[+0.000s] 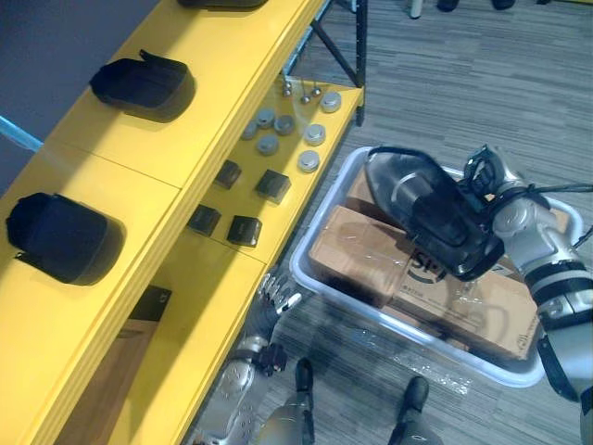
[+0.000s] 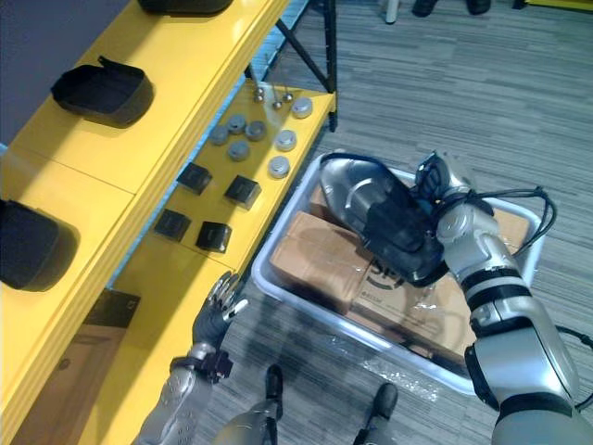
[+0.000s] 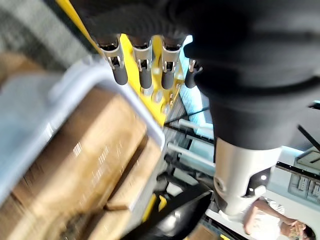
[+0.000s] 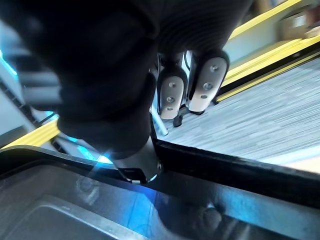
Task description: Walk over and take plastic housings, then place them on the shelf
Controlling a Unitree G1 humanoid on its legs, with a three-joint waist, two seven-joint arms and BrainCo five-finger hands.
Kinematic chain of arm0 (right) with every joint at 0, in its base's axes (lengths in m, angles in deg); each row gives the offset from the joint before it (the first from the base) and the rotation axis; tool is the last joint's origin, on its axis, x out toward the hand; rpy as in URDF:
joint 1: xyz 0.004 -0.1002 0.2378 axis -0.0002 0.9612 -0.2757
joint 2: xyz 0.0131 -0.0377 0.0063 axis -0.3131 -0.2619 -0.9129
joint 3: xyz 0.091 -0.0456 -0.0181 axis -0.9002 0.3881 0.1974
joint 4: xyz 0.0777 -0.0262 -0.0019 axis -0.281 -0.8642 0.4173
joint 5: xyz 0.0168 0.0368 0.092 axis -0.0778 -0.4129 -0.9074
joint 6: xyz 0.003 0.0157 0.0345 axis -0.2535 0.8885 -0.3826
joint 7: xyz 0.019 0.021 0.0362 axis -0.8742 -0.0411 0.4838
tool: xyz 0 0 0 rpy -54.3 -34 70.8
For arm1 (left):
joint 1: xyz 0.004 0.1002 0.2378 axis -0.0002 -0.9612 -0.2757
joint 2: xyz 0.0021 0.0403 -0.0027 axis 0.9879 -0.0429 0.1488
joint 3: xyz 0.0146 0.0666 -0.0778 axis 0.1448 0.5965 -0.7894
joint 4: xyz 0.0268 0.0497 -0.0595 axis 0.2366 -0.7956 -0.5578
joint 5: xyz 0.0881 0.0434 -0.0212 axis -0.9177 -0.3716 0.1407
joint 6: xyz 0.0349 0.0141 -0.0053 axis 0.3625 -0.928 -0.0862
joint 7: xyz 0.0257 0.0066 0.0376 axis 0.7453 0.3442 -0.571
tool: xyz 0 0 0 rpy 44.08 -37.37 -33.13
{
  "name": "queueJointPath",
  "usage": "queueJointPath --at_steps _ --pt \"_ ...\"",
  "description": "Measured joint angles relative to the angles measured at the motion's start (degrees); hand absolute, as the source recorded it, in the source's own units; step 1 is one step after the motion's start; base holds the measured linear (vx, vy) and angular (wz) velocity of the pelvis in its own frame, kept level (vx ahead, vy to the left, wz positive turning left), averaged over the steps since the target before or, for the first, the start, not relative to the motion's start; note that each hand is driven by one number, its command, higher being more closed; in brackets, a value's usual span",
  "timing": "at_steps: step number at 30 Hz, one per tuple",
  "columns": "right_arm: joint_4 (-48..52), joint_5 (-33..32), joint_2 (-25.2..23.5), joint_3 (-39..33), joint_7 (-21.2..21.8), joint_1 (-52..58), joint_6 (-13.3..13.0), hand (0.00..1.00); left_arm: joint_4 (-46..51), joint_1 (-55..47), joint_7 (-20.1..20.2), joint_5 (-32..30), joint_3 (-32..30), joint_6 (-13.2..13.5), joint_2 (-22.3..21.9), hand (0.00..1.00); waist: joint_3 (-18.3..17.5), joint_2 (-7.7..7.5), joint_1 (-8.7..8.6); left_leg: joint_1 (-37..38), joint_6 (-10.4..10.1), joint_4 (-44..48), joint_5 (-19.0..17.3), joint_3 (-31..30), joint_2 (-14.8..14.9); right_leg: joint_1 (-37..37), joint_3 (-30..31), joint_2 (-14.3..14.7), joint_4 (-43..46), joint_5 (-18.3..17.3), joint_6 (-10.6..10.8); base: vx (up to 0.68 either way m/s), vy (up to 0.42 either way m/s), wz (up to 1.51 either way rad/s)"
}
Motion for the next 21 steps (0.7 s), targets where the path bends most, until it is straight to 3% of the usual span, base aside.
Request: queueJointPath --at_steps 5,8,11,17,21 --pt "3.6 0.8 -7.3 -2.8 -2.1 5.5 0.0 1.0 -1.9 4.8 -0.3 4.2 0.4 -0.8 -1.7 0.0 -1.1 -2.28 -1.82 2.4 -0.4 -1.5 0.2 1.4 0.9 1.1 0.3 1.1 -0.4 0.0 -0.4 0.05 -0.01 -0.14" --pt "7.7 -0.6 -12.1 -4.9 -4.2 7.1 0.0 1.0 -5.1 8.2 0.1 4.0 1.7 1.4 -3.6 0.0 -1.7 -3.6 -2.72 3.9 -0.5 -2.2 0.3 2.5 1.0 1.8 1.4 1.4 -1.3 0.3 -0.7 0.02 0.015 -0.19" --pt "12.7 -3.8 -17.7 -5.7 -6.4 9.6 0.1 1.0 -7.3 12.1 -0.9 4.0 3.5 3.7 -5.7 0.0 -3.6 -5.54 -2.58 4.7 -0.9 -2.6 0.1 4.0 1.7 2.1 2.7 2.4 -2.9 0.9 -1.6 0.02 0.011 -0.22" --pt "19.1 -6.0 -24.9 -5.8 -7.4 13.4 0.9 1.0 -13.8 14.9 -6.4 1.8 5.1 4.2 -8.5 0.0 -5.9 -7.13 -2.83 5.9 -1.3 -3.3 0.2 5.5 2.5 2.3 4.1 3.5 -3.8 1.3 -1.9 0.01 0.014 -0.15" --pt "20.0 -6.3 -26.9 -5.5 -7.0 14.4 1.8 1.0 -14.3 14.7 -6.7 1.9 5.1 5.9 -8.4 0.0 -6.6 -7.76 -2.86 6.5 -1.4 -3.6 0.3 6.1 2.6 3.0 4.5 3.8 -4.9 2.0 -2.1 -0.01 0.023 -0.08"
